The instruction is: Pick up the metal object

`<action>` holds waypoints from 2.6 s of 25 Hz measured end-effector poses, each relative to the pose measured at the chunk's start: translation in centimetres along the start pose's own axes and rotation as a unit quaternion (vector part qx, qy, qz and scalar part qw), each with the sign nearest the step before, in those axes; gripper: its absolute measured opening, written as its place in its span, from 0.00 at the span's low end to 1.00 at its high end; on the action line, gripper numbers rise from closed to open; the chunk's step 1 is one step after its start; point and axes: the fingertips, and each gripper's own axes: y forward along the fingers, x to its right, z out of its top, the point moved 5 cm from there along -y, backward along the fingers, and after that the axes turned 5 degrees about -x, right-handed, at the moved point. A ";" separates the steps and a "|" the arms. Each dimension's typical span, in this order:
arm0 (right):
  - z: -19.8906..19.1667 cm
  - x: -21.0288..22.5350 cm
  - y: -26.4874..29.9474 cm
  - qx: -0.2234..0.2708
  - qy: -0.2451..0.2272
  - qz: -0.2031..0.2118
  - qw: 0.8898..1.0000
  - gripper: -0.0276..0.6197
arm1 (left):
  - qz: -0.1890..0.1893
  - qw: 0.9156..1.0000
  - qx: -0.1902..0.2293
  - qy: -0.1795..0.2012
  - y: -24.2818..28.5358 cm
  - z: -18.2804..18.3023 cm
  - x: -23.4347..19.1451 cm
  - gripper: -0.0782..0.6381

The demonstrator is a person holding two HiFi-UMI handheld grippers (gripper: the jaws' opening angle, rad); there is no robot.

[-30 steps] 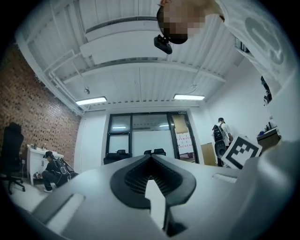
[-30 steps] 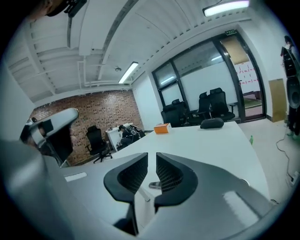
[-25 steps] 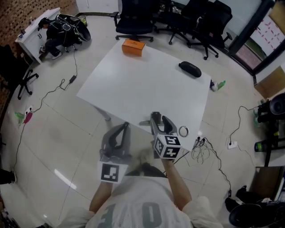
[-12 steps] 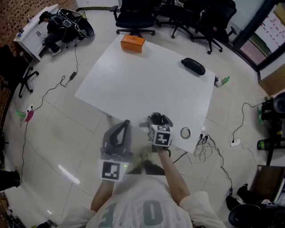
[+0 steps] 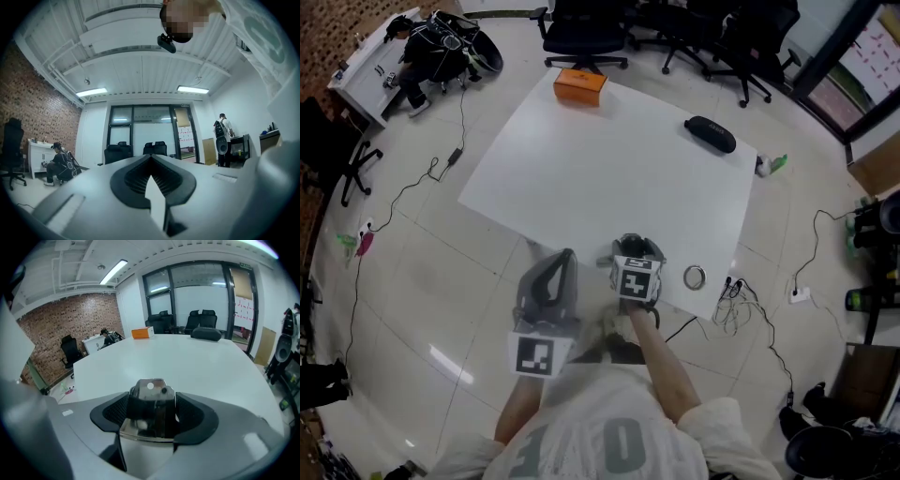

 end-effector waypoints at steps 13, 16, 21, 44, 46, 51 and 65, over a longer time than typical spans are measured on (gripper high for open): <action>2.6 -0.4 -5.8 0.088 0.013 0.079 0.993 0.51 | 0.003 1.000 0.002 0.001 -0.5 0.2 0.4 0.11; 4.7 -0.8 -12.4 0.165 0.032 0.136 0.976 0.51 | 0.006 1.000 0.009 0.003 -0.7 0.5 0.1 0.11; 4.8 0.1 -19.5 0.235 0.054 0.141 0.960 0.51 | -0.002 1.000 0.020 0.002 -0.8 0.8 0.5 0.11; -6.7 0.2 -26.6 0.224 0.116 0.102 0.962 0.51 | -0.024 1.000 0.001 -0.019 -7.8 -2.5 2.9 0.11; -8.3 0.4 -28.6 0.231 0.113 0.103 0.961 0.51 | -0.017 1.000 0.011 -0.010 -9.4 -1.7 3.7 0.11; -13.5 0.8 -33.8 0.264 0.129 0.118 0.949 0.51 | -0.021 0.999 0.037 0.008 -15.3 -0.4 7.9 0.11; -30.2 -0.1 -49.2 0.274 0.117 0.149 0.943 0.51 | -0.003 1.000 0.025 0.005 -37.2 -1.1 19.2 0.11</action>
